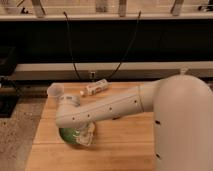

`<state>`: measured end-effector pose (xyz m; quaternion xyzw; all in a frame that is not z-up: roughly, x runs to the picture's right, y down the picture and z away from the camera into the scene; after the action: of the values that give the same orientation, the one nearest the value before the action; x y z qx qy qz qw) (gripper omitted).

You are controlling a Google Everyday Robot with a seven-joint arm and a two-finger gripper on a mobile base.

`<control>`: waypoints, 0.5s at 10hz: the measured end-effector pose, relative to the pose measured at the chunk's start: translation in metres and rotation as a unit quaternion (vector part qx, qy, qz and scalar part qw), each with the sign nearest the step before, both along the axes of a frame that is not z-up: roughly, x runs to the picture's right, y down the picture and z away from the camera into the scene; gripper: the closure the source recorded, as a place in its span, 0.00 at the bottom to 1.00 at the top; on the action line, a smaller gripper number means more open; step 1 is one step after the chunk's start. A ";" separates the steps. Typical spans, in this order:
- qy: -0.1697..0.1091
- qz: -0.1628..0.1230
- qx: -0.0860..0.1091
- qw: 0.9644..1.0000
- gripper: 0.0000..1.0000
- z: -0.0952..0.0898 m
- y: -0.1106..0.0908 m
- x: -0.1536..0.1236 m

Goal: Place the white sponge in the ceramic bowl

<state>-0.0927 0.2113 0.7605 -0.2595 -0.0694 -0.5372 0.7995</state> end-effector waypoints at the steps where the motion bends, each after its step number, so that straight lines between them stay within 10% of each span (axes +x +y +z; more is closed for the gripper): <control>1: -0.001 -0.001 0.001 1.000 0.86 0.000 0.000 0.000; 5: -0.005 -0.003 0.004 1.000 0.91 0.000 -0.001 0.002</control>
<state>-0.0908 0.2100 0.7610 -0.2536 -0.0701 -0.5409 0.7989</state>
